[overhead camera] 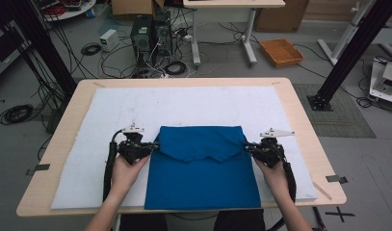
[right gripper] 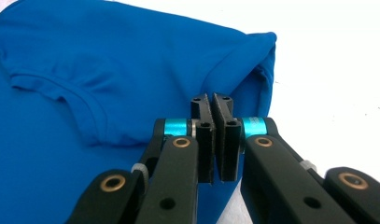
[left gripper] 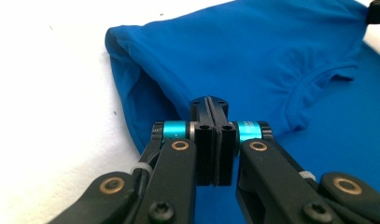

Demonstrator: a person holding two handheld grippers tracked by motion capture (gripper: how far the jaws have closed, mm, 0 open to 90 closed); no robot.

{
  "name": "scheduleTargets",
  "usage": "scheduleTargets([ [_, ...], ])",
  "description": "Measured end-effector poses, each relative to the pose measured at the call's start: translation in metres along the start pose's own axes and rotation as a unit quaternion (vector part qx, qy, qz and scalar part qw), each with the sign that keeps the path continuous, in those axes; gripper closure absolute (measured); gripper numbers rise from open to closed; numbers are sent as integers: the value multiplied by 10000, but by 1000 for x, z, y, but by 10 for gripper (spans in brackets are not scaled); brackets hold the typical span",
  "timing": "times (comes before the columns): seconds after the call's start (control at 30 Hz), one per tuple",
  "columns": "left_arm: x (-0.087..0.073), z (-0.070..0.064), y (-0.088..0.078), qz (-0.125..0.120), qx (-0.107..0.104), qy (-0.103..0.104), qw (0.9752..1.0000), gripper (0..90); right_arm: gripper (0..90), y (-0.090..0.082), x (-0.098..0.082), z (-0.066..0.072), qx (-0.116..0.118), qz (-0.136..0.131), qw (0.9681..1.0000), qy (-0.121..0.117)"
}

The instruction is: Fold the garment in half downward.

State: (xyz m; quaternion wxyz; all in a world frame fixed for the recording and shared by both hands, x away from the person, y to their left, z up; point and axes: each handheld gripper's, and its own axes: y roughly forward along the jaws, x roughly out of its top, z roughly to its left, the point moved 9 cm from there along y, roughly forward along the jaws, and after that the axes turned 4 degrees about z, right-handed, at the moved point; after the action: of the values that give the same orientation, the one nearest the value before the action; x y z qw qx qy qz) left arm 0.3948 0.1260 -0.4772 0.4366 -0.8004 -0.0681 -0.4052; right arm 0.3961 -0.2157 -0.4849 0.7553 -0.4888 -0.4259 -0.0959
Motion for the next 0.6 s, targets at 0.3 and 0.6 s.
scheduleTargets([
  [0.3, -2, -13, -16, -30, -240, 86, 9997, 892, 882, -16, -2, 7, 122, 9, 9999, -48],
  [0.6, -14, -44, -39, -51, -514, 268, 9983, 892, 883, -46, -14, 29, 273, -79, 9994, -212],
])
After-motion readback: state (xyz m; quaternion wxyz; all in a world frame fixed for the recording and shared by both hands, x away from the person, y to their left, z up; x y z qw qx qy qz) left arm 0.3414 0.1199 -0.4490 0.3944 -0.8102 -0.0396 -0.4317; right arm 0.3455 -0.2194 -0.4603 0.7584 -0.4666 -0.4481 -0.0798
